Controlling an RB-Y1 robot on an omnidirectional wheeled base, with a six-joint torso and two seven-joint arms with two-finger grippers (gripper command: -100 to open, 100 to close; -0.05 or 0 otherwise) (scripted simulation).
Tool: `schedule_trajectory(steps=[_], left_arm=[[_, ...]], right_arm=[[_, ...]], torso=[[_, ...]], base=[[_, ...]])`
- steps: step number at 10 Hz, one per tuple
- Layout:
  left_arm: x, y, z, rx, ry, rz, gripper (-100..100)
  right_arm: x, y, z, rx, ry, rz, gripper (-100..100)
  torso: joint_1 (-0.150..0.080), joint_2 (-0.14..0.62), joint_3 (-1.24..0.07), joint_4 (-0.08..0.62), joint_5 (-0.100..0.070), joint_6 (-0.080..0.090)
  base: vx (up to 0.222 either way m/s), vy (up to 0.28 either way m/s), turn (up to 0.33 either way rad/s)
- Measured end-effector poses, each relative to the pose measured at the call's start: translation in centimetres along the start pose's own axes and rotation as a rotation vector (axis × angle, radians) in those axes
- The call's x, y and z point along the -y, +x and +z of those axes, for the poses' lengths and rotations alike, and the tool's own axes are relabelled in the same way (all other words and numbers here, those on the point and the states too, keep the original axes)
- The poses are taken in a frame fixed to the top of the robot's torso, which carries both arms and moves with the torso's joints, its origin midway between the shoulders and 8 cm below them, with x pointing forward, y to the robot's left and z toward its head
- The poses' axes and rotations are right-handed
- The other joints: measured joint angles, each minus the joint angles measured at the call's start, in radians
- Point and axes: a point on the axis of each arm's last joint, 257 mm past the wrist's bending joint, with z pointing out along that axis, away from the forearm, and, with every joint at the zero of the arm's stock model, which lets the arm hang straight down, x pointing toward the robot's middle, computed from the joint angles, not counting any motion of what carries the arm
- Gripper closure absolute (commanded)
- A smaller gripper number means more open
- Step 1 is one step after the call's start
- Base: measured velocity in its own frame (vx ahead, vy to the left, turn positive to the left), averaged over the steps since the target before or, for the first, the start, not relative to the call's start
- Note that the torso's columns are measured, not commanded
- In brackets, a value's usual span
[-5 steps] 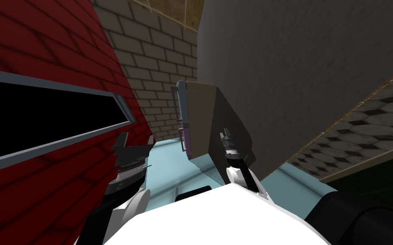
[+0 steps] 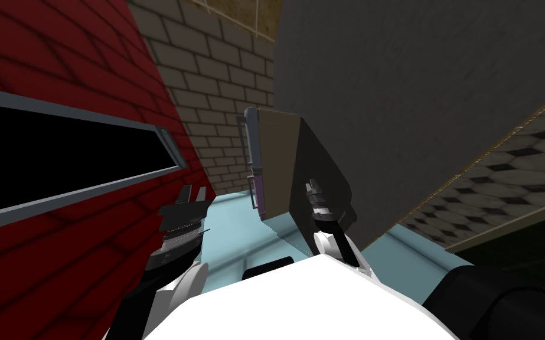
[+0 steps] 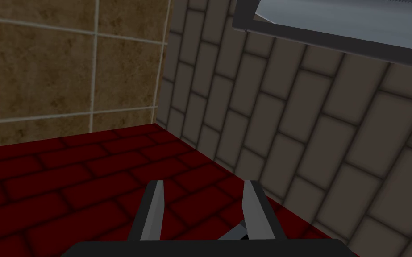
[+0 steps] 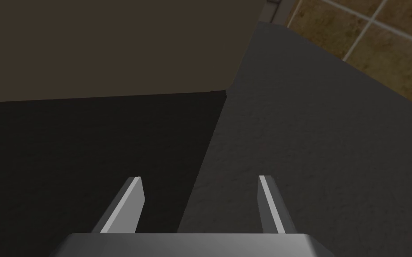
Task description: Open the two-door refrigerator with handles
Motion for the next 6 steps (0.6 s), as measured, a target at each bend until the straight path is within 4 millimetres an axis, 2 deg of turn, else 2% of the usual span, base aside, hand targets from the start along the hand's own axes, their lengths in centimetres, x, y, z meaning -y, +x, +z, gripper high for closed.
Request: schedule_trajectory(steps=[4, 5, 6], left_arm=[[0.0, 0.0, 0.0, 0.0, 0.0, 0.0, 0], [0.0, 0.0, 0.0, 0.0, 0.0, 0.0, 0], [-0.02, 0.0, -0.01, 0.0, 0.0, 0.0, 0]], right_arm=[[-0.01, 0.0, 0.0, 0.0, 0.0, 0.0, 0], [-0.01, 0.0, 0.0, 0.0, 0.0, 0.0, -100], [-0.55, 0.27, 0.34, -0.013, -0.02, 0.018, -100]], torso=[[0.0, 0.296, -0.59, 0.295, 0.0, 0.0], [0.0, 0.369, -0.738, 0.369, 0.0, 0.0], [0.0, 0.402, -0.807, 0.402, 0.0, 0.0]], base=[[0.0, 0.0, 0.0], [0.028, 0.002, 0.053], [0.048, 0.011, 0.089]])
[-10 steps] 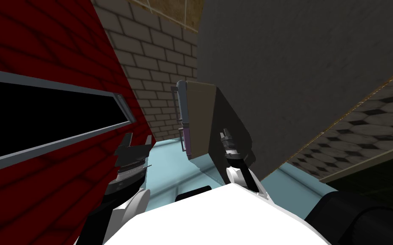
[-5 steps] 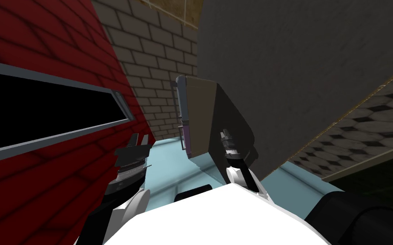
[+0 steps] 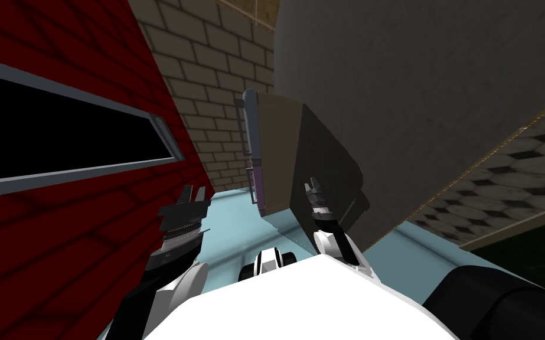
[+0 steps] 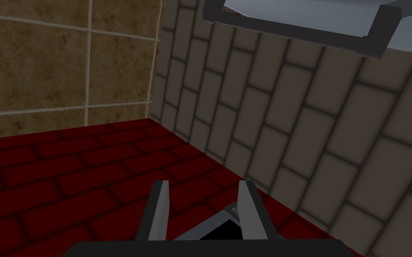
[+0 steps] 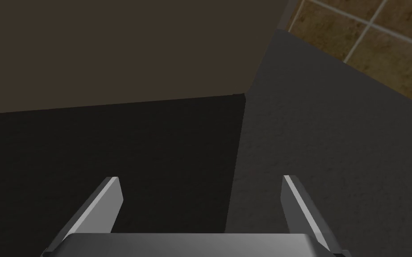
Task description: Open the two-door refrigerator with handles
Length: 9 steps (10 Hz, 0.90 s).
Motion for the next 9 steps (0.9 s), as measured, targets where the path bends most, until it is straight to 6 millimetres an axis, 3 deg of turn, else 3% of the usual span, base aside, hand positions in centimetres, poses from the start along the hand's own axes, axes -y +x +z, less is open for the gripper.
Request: schedule_trajectory(steps=[9], left_arm=[[0.0, 0.0, 0.0, 0.0, 0.0, 0.0, 0]], right_arm=[[-7.7, 0.7, 2.5, -0.02, -0.23, 0.349, -100]], torso=[[0.0, 0.014, -0.024, 0.014, 0.0, 0.0]], base=[[0.055, 0.02, 0.085]])
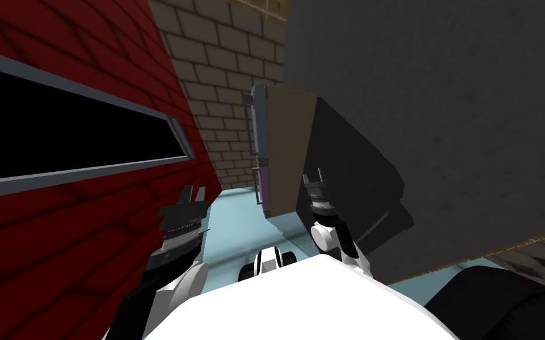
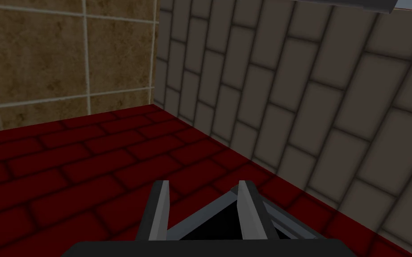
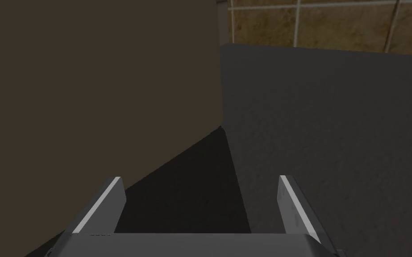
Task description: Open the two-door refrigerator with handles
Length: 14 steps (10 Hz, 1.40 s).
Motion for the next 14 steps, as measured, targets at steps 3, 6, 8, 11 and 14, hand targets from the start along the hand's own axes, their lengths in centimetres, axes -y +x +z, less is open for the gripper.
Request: schedule_trajectory(steps=[3, 6, 8, 11, 14], left_arm=[[0.0, 0.0, 0.0, 0.0, 0.0, 0.0, 0], [0.0, 0.0, 0.0, 0.0, 0.0, 0.0, 0], [0.0, 0.0, 0.0, 0.0, 0.0, 0.0, 0], [0.0, 0.0, 0.0, 0.0, 0.0, 0.0, 0], [0.0, 0.0, 0.0, 0.0, 0.0, 0.0, 0]], right_arm=[[-1.3, 0.0, 0.8, 0.013, -0.054, 0.114, -100], [-3.1, 0.1, 1.7, 0.025, -0.122, 0.25, -100], [-4.1, 0.0, 2.0, 0.035, -0.161, 0.341, -100], [-5.3, -0.2, 2.5, 0.055, -0.215, 0.478, -100], [-6.0, -0.6, 2.9, 0.075, -0.252, 0.588, -100]], torso=[[-0.001, 0.0, 0.0, 0.0, 0.0, 0.0], [0.0, -0.001, -0.001, 0.0, 0.0, 0.0], [0.0, -0.001, 0.0, 0.0, 0.0, 0.0], [-0.001, 0.0, 0.0, 0.0, 0.0, 0.001], [0.0, -0.001, 0.0, 0.0, 0.0, 0.0]], base=[[0.057, 0.017, 0.089], [0.063, 0.015, 0.086], [0.066, 0.014, 0.09], [0.056, 0.01, 0.065], [0.057, 0.007, 0.115]])
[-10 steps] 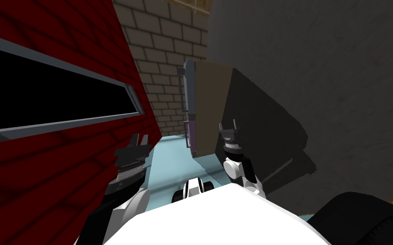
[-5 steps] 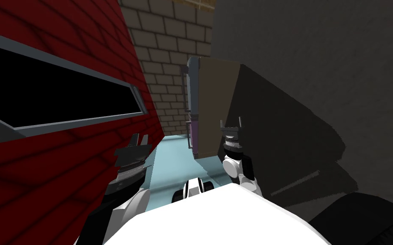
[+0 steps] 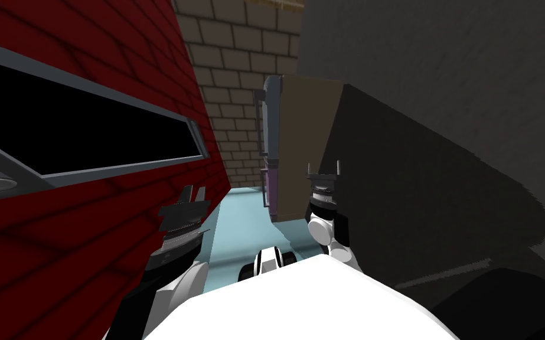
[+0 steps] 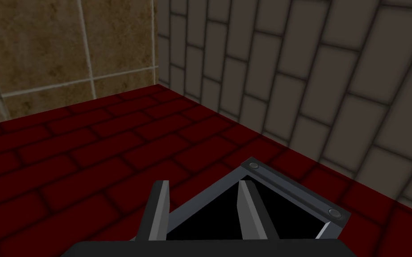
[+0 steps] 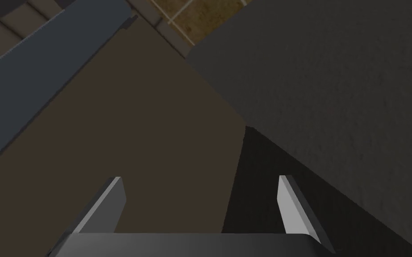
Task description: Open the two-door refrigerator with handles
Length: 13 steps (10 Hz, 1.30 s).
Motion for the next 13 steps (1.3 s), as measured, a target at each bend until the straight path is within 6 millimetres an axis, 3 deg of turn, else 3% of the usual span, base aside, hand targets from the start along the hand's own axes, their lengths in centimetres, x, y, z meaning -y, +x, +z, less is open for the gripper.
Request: schedule_trajectory(steps=[13], left_arm=[[0.0, 0.0, 0.0, 0.0, 0.0, 0.0, 0]], right_arm=[[-1.4, -1.1, 1.8, 0.11, -0.151, 0.504, -100]], torso=[[0.0, 0.0, 0.0, 0.0, 0.0, 0.0]], base=[[0.062, 0.007, 0.083]])
